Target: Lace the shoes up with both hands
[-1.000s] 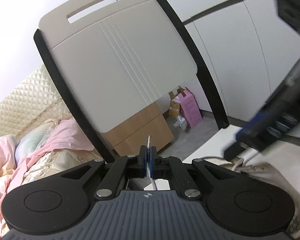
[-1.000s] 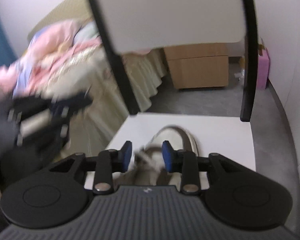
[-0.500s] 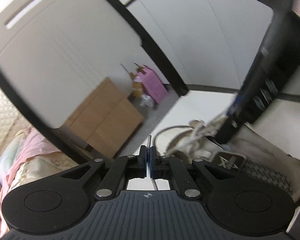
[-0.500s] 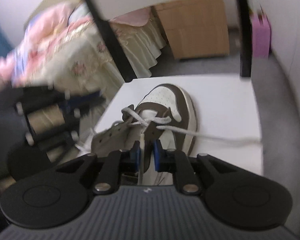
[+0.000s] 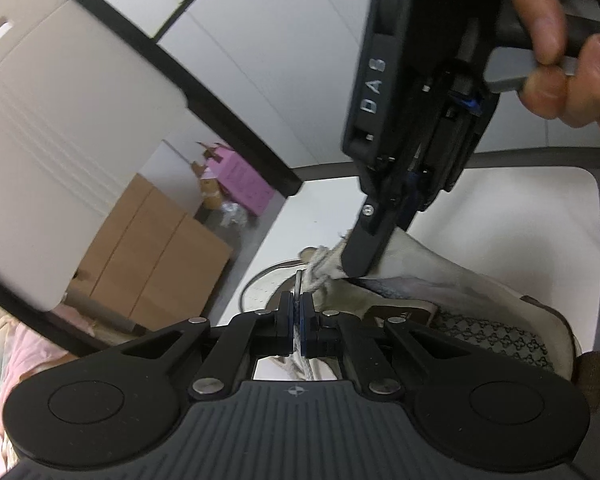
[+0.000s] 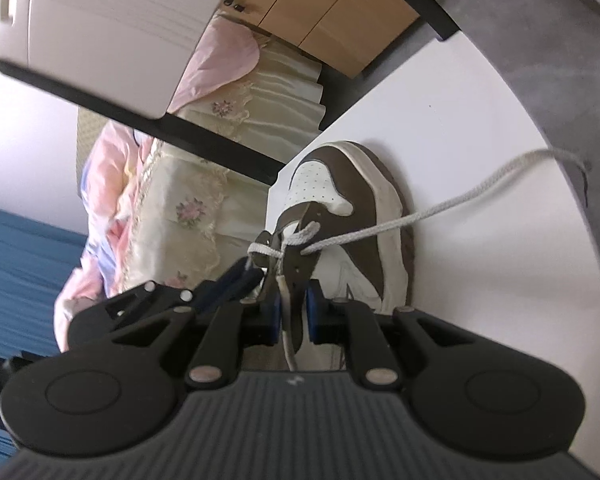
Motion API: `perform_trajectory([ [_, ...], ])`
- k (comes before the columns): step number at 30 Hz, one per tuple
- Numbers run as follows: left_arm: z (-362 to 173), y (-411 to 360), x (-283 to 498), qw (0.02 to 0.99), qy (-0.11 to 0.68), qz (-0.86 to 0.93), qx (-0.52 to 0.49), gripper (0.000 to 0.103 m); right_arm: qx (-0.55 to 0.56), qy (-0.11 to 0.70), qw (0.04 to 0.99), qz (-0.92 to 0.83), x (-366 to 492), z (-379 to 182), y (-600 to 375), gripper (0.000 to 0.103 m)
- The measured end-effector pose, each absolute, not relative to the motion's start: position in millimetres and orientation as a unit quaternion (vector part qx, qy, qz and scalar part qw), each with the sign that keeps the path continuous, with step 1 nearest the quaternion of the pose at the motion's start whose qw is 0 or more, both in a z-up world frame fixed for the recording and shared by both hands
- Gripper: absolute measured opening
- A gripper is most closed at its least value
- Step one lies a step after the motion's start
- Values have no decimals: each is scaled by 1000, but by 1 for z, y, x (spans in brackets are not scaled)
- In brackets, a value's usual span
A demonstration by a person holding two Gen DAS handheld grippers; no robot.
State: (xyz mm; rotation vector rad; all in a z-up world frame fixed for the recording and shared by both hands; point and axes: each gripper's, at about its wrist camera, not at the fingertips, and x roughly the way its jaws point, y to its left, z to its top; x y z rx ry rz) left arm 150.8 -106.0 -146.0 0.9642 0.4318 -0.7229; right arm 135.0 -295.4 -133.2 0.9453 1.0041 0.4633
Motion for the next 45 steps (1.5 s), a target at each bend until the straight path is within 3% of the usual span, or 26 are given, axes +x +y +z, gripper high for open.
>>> perform_trajectory([
  [20, -171, -125, 155, 766, 203, -359, 494, 3, 445, 458, 740, 211, 135, -139, -305, 14],
  [30, -178, -130, 157, 756, 176, -345, 527, 3, 367, 442, 788, 221, 133, -117, -291, 18],
  [43, -167, -127, 161, 764, 178, -365, 501, 4, 548, 403, 711, 178, 128, -145, -330, 18],
  [45, -161, -117, 112, 767, 178, -360, 500, 3, 563, 404, 702, 166, 127, -150, -333, 18],
])
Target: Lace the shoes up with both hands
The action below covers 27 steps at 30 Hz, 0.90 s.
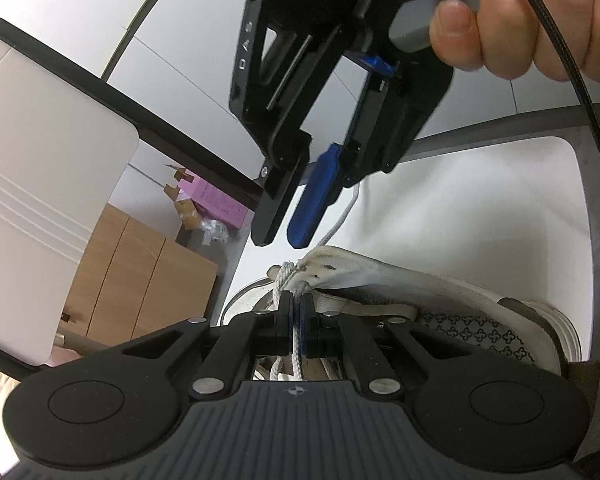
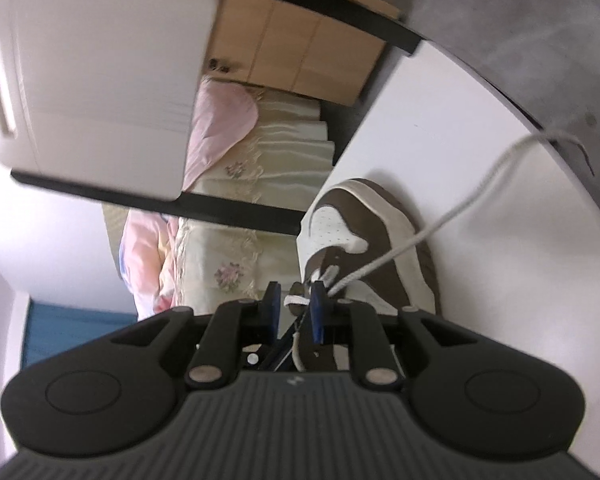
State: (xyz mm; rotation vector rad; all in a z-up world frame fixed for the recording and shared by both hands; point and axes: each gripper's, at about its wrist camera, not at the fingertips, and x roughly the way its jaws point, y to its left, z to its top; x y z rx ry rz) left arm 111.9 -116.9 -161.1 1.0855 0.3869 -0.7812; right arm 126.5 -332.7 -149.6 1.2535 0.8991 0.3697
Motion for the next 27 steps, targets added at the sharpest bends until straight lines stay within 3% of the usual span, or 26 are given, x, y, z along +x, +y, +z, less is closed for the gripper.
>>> perform_trajectory([
  [21, -139, -95, 31, 776, 195, -363, 478, 4, 585, 428, 678, 124, 130, -162, -316, 18],
  [24, -136, -91, 13, 776, 196, -361, 479, 4, 571, 429, 689, 120, 129, -158, -312, 3],
  [27, -133, -86, -7, 775, 188, -356, 488, 5, 578, 432, 683, 113, 128, -159, -311, 3],
])
